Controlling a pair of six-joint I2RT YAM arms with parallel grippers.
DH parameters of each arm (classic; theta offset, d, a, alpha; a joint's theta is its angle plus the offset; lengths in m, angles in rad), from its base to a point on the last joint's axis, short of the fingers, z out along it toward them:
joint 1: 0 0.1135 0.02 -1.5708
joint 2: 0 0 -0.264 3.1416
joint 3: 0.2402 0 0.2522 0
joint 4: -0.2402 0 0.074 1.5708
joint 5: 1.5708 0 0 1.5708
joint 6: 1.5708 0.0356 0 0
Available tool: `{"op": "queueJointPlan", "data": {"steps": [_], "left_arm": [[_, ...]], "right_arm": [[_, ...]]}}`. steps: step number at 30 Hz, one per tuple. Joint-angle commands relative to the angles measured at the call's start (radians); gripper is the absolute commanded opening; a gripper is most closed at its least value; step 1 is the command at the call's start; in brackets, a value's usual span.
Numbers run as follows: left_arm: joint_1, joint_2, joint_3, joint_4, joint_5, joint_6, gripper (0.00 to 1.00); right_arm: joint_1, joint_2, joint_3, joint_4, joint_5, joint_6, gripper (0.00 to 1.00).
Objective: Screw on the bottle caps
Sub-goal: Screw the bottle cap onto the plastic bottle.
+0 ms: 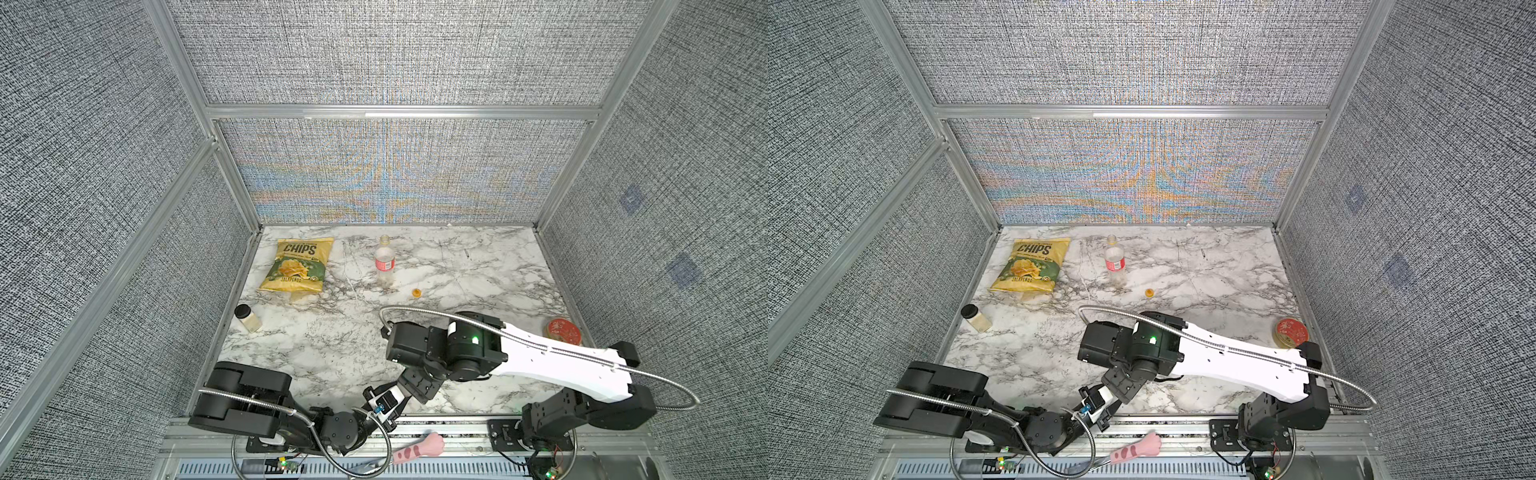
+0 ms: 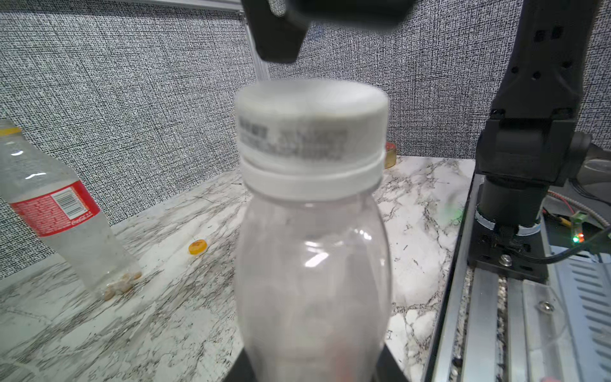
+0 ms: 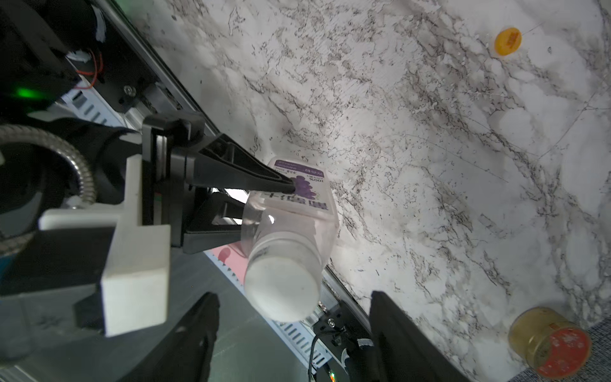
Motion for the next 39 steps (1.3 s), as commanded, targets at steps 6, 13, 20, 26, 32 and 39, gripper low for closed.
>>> {"op": "queueJointPlan", "data": {"steps": [6,13,20,26,32,39], "left_arm": [[0.000,0.001,0.004,0.033,0.000,-0.001,0.32],[0.001,0.002,0.004,0.039,-0.003,0.004,0.32],[0.000,0.001,0.004,0.042,-0.005,0.004,0.32],[0.001,0.003,0.004,0.042,-0.008,0.005,0.32],[0.000,0.006,0.004,0.044,-0.016,0.007,0.32],[0.000,0.008,0.006,0.049,-0.018,0.008,0.32]], "right_arm": [[0.011,0.013,-0.031,-0.013,0.020,-0.031,0.61],[0.011,0.019,-0.065,0.011,0.031,-0.011,0.54],[0.013,0.014,-0.089,0.055,0.010,0.004,0.45],[0.013,0.017,-0.094,0.070,0.026,0.038,0.36],[0.010,0.025,-0.089,0.081,0.053,0.102,0.28],[0.000,0.015,-0.097,0.132,0.060,0.197,0.28]]}}
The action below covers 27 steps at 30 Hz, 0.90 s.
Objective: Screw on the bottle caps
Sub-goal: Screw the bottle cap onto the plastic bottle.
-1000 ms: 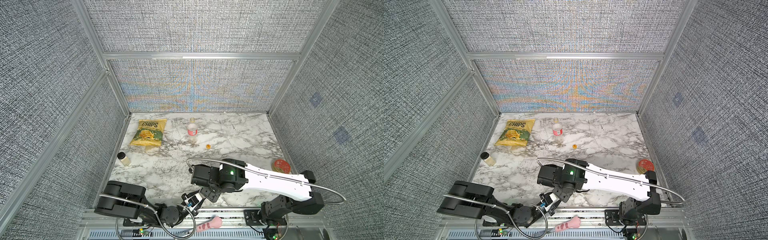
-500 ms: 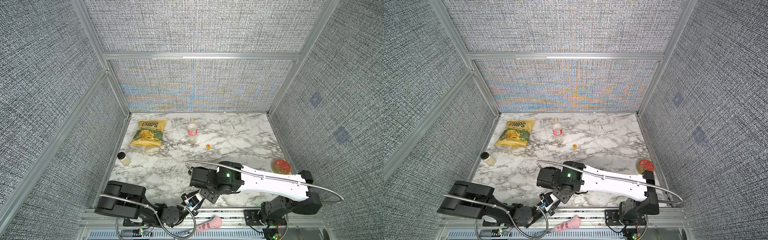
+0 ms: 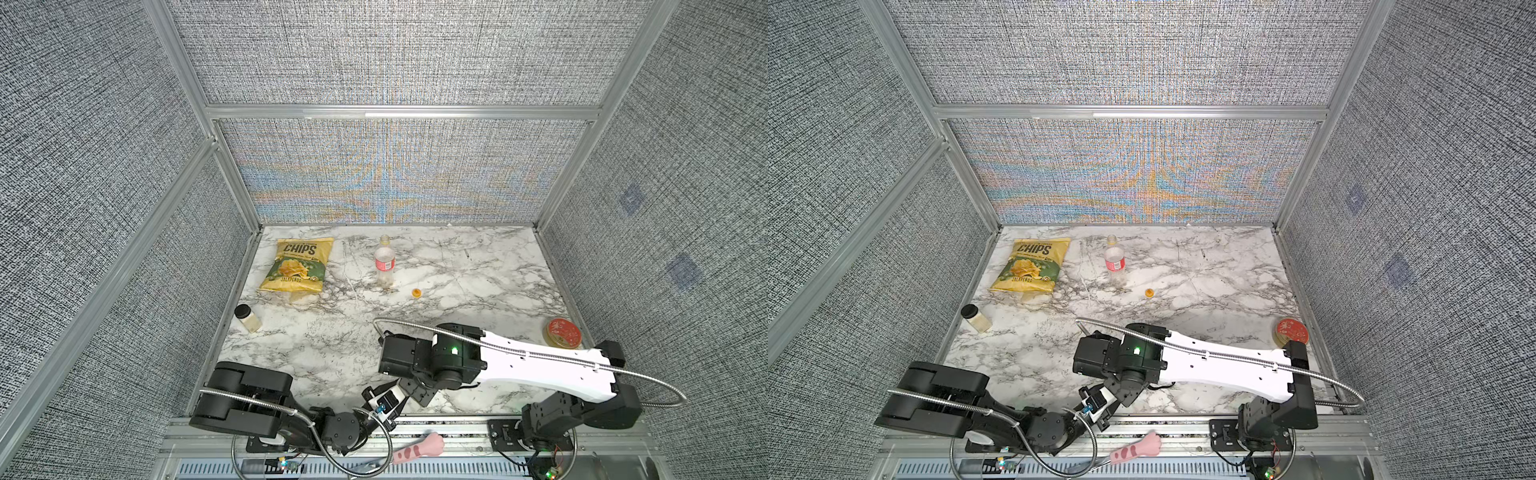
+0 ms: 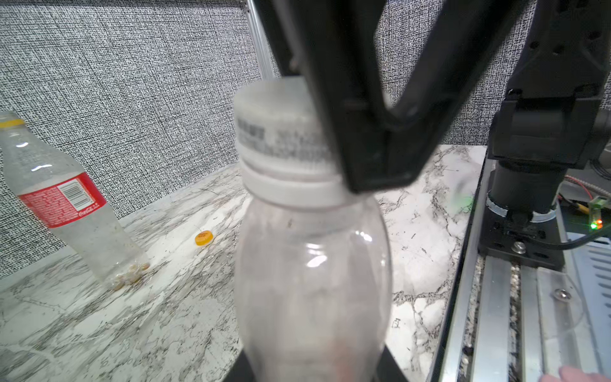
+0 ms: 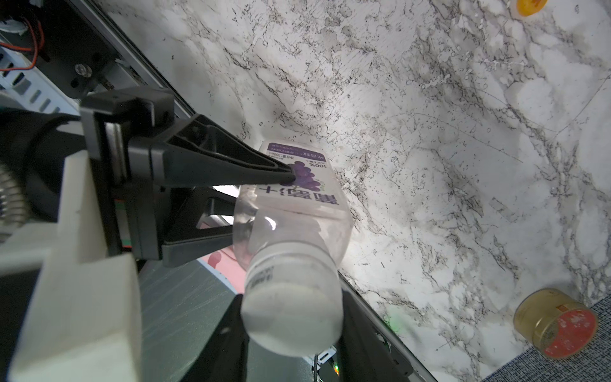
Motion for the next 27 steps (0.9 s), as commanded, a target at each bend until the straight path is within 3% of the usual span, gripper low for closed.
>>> {"op": "queueJointPlan", "data": {"steps": [1,22,27], "left_arm": [[-0.001,0.001,0.006,0.074,0.003,0.008,0.32],[-0.003,0.005,0.006,0.088,-0.014,0.018,0.32],[-0.003,0.006,0.006,0.087,-0.015,0.019,0.32]], "right_arm": [[-0.008,-0.003,-0.005,0.093,0.043,0.110,0.28],[-0.037,0.006,0.021,0.122,0.041,0.242,0.28],[-0.037,-0.005,0.047,0.074,0.047,0.202,0.40]]}}
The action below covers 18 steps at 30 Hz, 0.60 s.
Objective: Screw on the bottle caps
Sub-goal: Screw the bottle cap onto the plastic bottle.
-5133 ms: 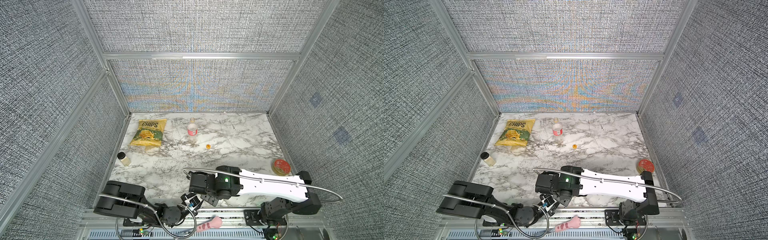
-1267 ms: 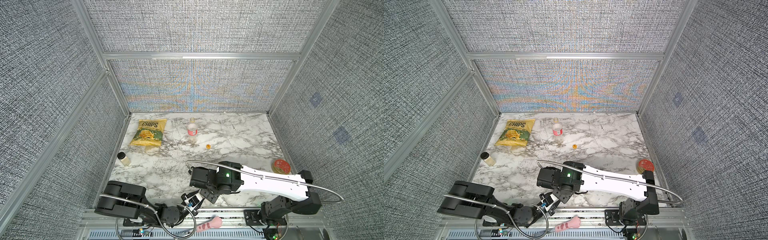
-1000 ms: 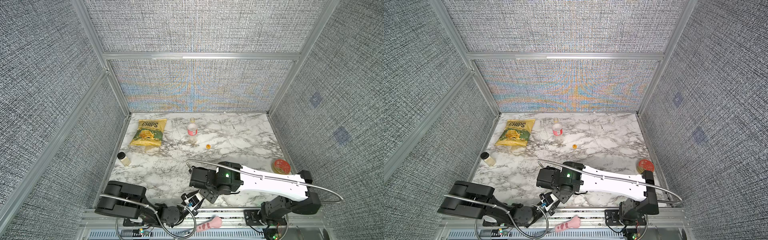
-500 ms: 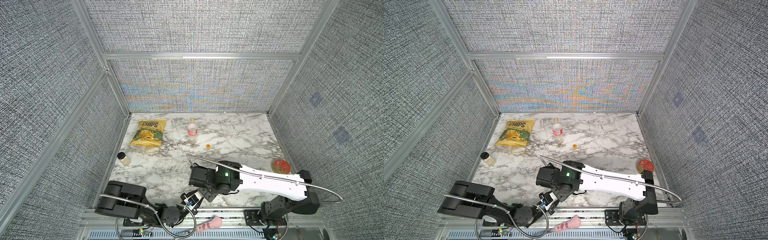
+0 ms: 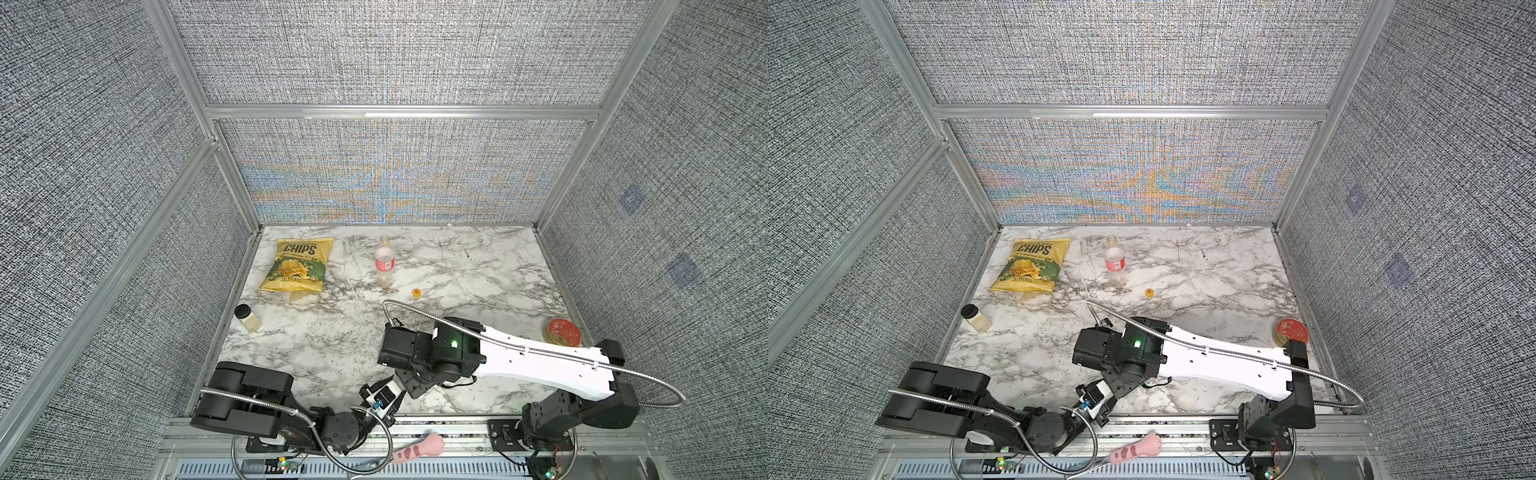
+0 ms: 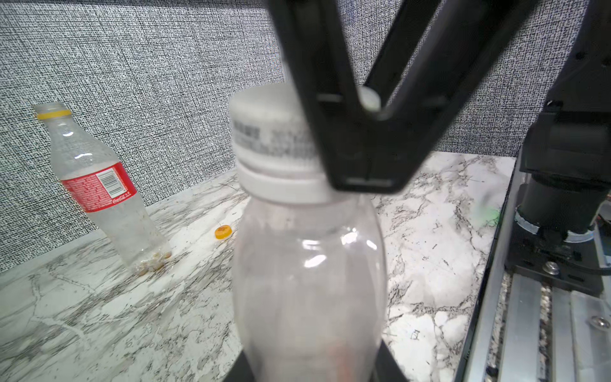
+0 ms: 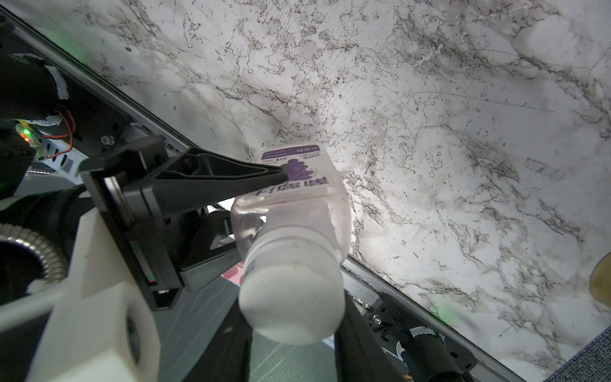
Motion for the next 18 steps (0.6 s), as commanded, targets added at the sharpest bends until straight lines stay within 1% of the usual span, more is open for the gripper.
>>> {"op": "queueJointPlan", "data": {"steps": [1,4,7,11,13,15,18], "left_arm": [[-0.003,0.002,0.006,0.059,0.057,0.034,0.32],[-0.004,0.002,0.006,0.058,0.060,0.034,0.32],[-0.004,0.003,0.007,0.058,0.062,0.036,0.32],[-0.003,0.003,0.007,0.055,0.065,0.033,0.32],[-0.004,0.002,0.007,0.053,0.065,0.031,0.32],[-0.004,0.001,0.006,0.052,0.064,0.030,0.32],[-0.004,0.001,0.007,0.047,0.065,0.028,0.32]], "right_arm": [[-0.006,-0.019,0.025,0.041,0.062,-0.014,0.44],[-0.003,-0.043,0.030,0.012,0.038,-0.096,0.58],[0.000,-0.053,0.037,-0.026,0.018,-0.180,0.64],[0.005,-0.050,0.033,-0.075,0.029,-0.249,0.65],[0.010,-0.049,0.028,-0.065,-0.004,-0.278,0.65],[0.017,-0.042,0.026,-0.062,-0.019,-0.291,0.65],[0.023,-0.029,0.020,-0.063,0.002,-0.290,0.63]]}}
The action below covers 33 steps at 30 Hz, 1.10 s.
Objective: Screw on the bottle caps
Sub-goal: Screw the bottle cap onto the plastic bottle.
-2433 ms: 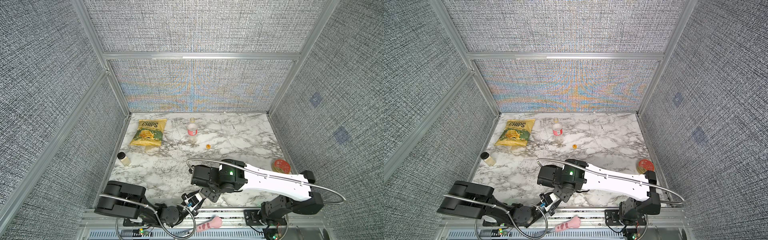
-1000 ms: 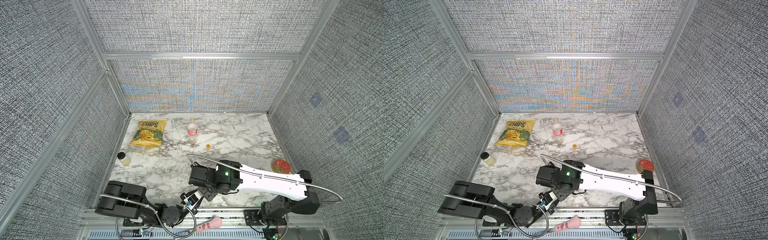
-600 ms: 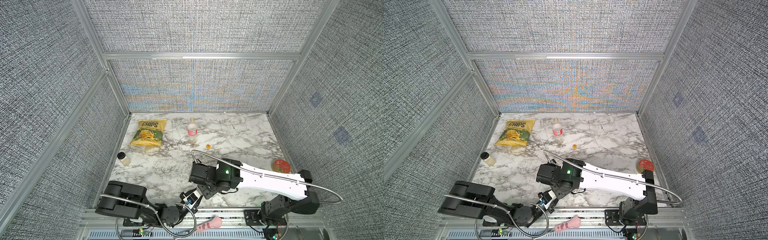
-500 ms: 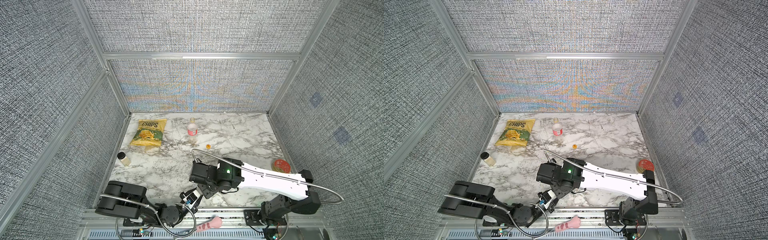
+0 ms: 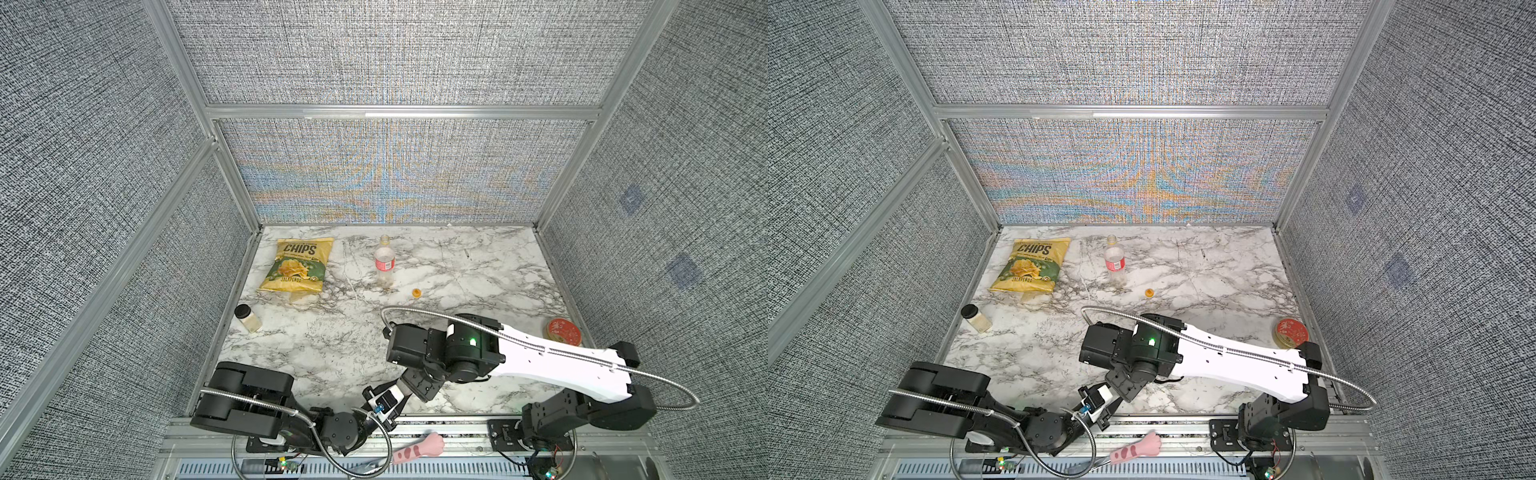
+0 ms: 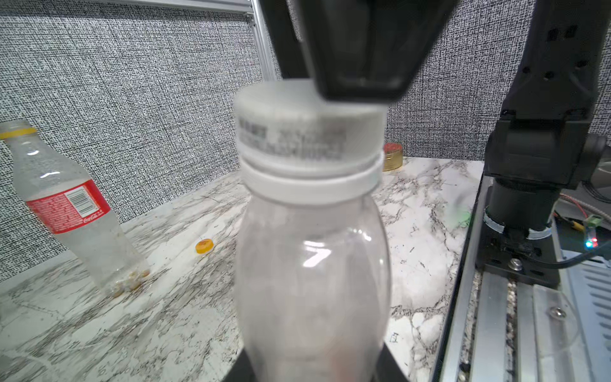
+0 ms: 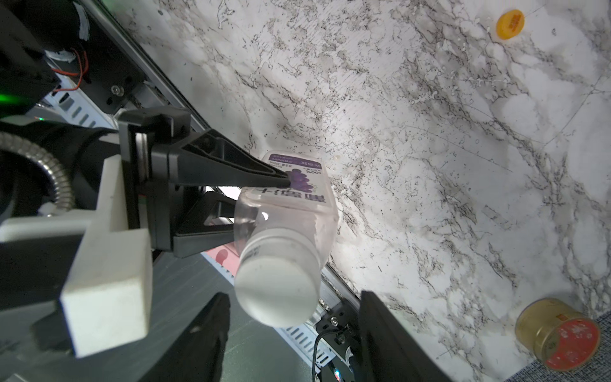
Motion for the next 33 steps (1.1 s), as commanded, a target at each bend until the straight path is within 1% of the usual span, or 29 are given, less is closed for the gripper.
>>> {"op": "queueJointPlan", "data": {"steps": [1,6,12,20,23,25,27,33], "left_arm": [[0.001,-0.001,0.005,0.027,0.004,0.005,0.32],[0.000,0.001,0.005,0.027,0.005,0.006,0.32],[0.001,0.003,0.007,0.027,0.005,0.008,0.32],[0.001,0.002,0.006,0.031,0.001,0.009,0.32],[0.001,0.004,0.005,0.033,0.001,0.009,0.32],[0.000,0.005,0.006,0.033,0.001,0.009,0.32],[0.001,0.003,0.005,0.033,0.000,0.009,0.32],[0.001,0.005,0.005,0.036,-0.004,0.012,0.32]], "right_arm": [[0.006,0.015,-0.010,-0.014,0.009,-0.029,0.61],[0.008,0.021,-0.024,0.028,0.003,-0.025,0.55],[0.008,0.027,-0.016,0.031,0.028,-0.010,0.47],[0.008,0.021,-0.050,0.049,0.032,0.016,0.40],[0.008,0.019,-0.045,0.060,0.049,0.046,0.36],[0.008,0.028,-0.042,0.075,0.060,0.083,0.31],[0.008,0.040,-0.036,0.088,0.070,0.117,0.27],[-0.002,0.052,-0.035,0.132,0.083,0.203,0.26]]}}
